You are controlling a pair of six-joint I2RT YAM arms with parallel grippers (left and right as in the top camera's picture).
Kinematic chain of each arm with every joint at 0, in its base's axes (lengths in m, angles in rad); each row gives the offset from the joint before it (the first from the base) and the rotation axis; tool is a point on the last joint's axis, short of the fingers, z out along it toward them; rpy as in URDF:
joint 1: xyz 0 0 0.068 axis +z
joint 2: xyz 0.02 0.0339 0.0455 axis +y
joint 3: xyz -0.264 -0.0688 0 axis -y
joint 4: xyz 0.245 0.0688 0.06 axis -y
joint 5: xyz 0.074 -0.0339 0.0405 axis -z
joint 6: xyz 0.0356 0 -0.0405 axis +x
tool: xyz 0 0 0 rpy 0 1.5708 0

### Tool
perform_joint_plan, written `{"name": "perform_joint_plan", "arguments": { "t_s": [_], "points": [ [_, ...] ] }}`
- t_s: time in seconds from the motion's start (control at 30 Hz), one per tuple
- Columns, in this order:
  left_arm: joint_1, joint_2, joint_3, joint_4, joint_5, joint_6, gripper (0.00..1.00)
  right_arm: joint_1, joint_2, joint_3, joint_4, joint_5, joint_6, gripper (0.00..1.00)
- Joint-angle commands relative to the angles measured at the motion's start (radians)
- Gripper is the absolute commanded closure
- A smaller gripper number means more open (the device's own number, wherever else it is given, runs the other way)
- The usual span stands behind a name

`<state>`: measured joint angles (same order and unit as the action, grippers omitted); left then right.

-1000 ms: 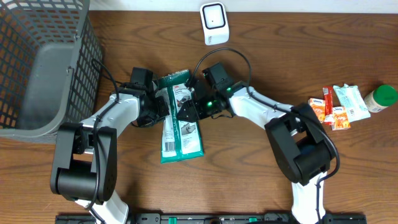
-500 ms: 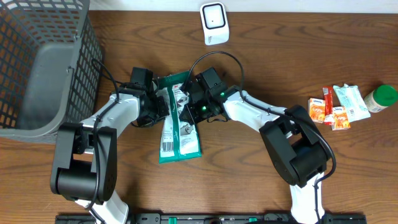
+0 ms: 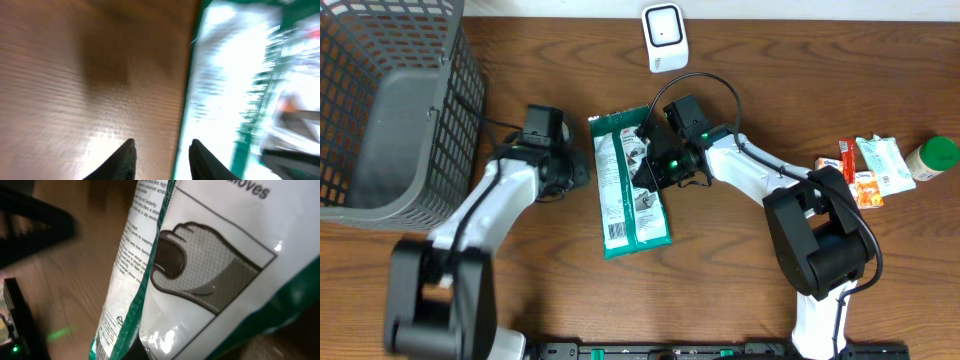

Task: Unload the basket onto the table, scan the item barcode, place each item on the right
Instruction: 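Release the left gripper and retract it toward the basket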

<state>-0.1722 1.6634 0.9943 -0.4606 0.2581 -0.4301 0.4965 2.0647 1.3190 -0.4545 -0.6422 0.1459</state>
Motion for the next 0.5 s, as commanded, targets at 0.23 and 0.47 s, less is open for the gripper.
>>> {"name": "perform_joint_plan", "arguments": {
  "t_s": [0.23, 0.47],
  "points": [
    [-0.001, -0.323, 0.003, -0.117, -0.136, 0.010, 0.54, 0.000, -0.030, -0.005, -0.035, 0.029, -0.058, 0.99],
    [-0.002, -0.375, 0.003, -0.167, -0.140, 0.002, 0.51, -0.002, -0.030, -0.005, -0.035, 0.023, -0.057, 0.99]
  ]
}}
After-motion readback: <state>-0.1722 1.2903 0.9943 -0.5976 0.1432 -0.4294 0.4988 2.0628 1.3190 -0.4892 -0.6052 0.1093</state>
